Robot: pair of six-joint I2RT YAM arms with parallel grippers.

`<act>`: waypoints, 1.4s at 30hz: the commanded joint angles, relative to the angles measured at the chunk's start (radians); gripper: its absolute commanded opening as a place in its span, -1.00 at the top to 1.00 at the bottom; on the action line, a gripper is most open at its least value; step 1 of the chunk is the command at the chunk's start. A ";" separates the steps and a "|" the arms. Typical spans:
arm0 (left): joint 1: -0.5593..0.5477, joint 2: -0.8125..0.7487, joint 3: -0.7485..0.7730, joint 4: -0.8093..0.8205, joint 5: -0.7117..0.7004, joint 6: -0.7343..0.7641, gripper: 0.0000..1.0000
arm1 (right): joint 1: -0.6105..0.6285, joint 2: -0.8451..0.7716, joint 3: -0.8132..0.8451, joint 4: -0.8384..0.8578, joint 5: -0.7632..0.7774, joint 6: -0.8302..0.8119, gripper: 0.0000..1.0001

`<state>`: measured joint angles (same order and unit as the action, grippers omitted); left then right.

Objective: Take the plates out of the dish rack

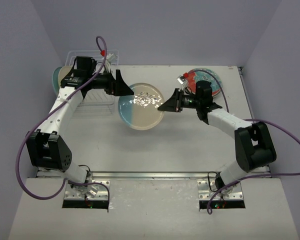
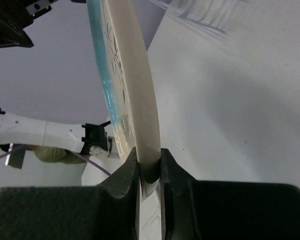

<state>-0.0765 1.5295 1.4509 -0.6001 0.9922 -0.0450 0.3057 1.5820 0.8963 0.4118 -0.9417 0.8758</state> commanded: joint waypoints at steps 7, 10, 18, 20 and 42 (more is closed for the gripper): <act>0.011 -0.042 0.079 0.020 -0.323 -0.020 -1.00 | -0.214 0.034 -0.093 0.154 0.161 0.210 1.00; 0.025 -0.052 0.104 0.012 -0.361 -0.025 -1.00 | -0.237 0.064 -0.097 0.157 0.263 0.232 1.00; 0.029 -0.079 0.130 -0.017 -0.407 -0.005 -1.00 | -0.234 0.154 -0.083 0.195 0.476 0.302 1.00; 0.029 -0.089 0.128 -0.020 -0.420 -0.002 -1.00 | -0.226 0.183 -0.083 0.214 0.496 0.330 1.00; 0.029 -0.134 0.094 -0.016 -0.483 0.020 -1.00 | -0.244 0.282 -0.130 0.007 0.370 0.296 1.00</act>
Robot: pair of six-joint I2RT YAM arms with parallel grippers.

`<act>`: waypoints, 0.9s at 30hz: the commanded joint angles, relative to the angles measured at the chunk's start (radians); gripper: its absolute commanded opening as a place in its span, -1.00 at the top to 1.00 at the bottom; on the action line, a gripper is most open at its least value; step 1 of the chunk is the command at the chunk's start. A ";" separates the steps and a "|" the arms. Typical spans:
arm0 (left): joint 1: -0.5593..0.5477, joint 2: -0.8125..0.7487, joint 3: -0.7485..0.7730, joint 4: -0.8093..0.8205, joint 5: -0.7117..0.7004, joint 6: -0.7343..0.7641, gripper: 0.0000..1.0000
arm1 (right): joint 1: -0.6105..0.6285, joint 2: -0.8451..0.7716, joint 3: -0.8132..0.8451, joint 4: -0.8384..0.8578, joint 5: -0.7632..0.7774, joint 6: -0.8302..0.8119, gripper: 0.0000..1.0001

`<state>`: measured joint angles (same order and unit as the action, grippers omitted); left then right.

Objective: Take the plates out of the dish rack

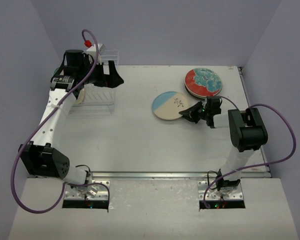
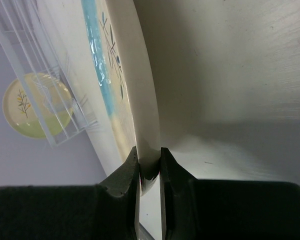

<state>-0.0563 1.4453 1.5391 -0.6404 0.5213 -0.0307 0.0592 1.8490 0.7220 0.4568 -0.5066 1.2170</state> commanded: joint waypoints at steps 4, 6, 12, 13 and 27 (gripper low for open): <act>0.010 -0.056 0.000 0.026 -0.024 0.007 -1.00 | 0.013 0.028 0.065 -0.058 -0.028 -0.030 1.00; 0.010 -0.060 -0.007 0.036 -0.026 0.005 -1.00 | 0.021 0.045 0.071 -0.051 -0.005 -0.006 1.00; 0.010 -0.054 -0.015 0.045 -0.033 -0.002 -1.00 | 0.085 0.128 0.155 -0.048 0.058 0.068 0.89; 0.010 -0.057 -0.019 0.045 -0.041 0.005 -1.00 | 0.099 0.144 0.188 -0.061 0.068 0.060 0.89; 0.013 -0.067 -0.066 0.075 -0.090 0.016 -1.00 | 0.147 0.282 0.393 -0.119 0.128 0.027 0.78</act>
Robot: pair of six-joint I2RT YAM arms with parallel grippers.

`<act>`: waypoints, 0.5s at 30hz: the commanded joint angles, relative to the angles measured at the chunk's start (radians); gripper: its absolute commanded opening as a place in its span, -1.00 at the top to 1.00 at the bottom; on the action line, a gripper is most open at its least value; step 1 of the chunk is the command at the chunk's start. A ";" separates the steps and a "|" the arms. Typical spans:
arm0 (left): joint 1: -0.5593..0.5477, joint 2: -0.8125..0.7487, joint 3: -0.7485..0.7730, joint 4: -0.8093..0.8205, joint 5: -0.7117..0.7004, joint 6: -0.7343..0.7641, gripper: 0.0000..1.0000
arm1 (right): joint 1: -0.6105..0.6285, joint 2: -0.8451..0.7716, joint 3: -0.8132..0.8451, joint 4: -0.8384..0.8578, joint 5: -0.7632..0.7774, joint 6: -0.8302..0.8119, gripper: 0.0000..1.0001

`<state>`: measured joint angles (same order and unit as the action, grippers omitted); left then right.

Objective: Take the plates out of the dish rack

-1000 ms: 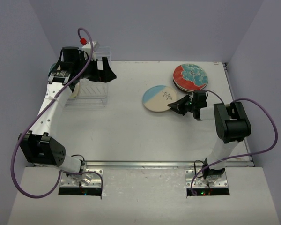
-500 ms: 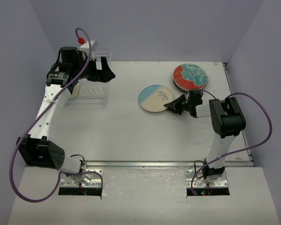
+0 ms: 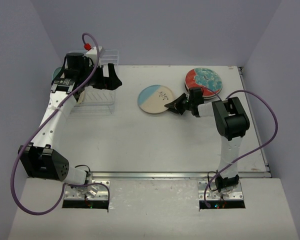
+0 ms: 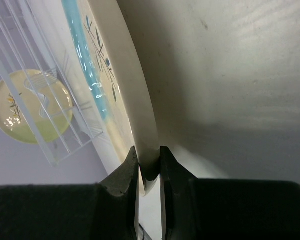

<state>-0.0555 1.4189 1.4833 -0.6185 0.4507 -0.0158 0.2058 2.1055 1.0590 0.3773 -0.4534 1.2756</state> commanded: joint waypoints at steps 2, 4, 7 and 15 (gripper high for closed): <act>0.014 -0.041 -0.010 0.051 -0.034 -0.003 -1.00 | -0.004 0.032 0.072 -0.041 0.081 -0.044 0.78; 0.017 -0.045 -0.005 0.047 -0.063 -0.003 -1.00 | -0.013 0.032 0.085 -0.058 0.085 -0.064 0.76; 0.019 -0.049 0.013 0.040 -0.148 -0.005 -1.00 | -0.027 0.012 0.092 -0.085 0.103 -0.104 0.57; 0.039 -0.036 0.071 -0.002 -0.382 -0.021 -1.00 | -0.039 -0.090 0.035 -0.106 0.099 -0.143 -0.29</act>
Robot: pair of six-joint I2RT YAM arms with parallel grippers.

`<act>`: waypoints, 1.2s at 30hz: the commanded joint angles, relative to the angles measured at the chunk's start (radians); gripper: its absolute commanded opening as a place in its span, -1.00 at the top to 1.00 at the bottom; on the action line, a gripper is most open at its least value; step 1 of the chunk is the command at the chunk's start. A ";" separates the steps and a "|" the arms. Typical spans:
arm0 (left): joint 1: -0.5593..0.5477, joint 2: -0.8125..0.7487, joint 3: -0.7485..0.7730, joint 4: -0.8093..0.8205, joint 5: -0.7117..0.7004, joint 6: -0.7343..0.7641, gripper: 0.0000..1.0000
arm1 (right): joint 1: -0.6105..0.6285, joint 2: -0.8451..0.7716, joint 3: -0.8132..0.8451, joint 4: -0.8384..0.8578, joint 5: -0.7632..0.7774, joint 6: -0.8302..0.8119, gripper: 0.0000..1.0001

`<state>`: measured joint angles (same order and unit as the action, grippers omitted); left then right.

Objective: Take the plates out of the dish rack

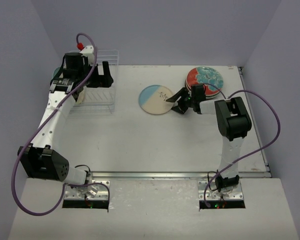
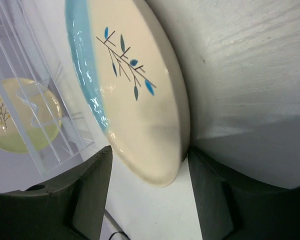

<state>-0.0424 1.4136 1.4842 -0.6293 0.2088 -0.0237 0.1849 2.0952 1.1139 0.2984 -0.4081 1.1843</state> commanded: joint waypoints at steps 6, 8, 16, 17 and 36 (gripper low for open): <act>0.194 0.048 0.226 -0.099 -0.151 -0.025 -0.99 | 0.008 -0.204 -0.050 -0.163 0.026 -0.146 -0.42; 0.227 0.084 0.271 -0.126 -0.140 -0.018 -0.94 | 0.014 -0.229 -0.074 -0.186 0.004 -0.157 -0.43; 0.292 0.256 0.539 -0.274 -0.230 0.096 -0.62 | 0.076 -0.341 -0.100 -0.280 -0.115 -0.364 -0.41; 0.310 0.275 0.555 -0.307 -0.229 0.103 -0.51 | 0.080 -0.351 -0.095 -0.295 -0.119 -0.389 -0.40; 0.411 0.549 0.586 -0.330 -0.041 0.229 0.08 | 0.143 -0.589 -0.172 -0.373 0.082 -0.863 -0.97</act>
<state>0.3716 1.9594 2.0552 -0.9909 0.1352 0.1818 0.3252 1.5322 0.9626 -0.1057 -0.3607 0.3954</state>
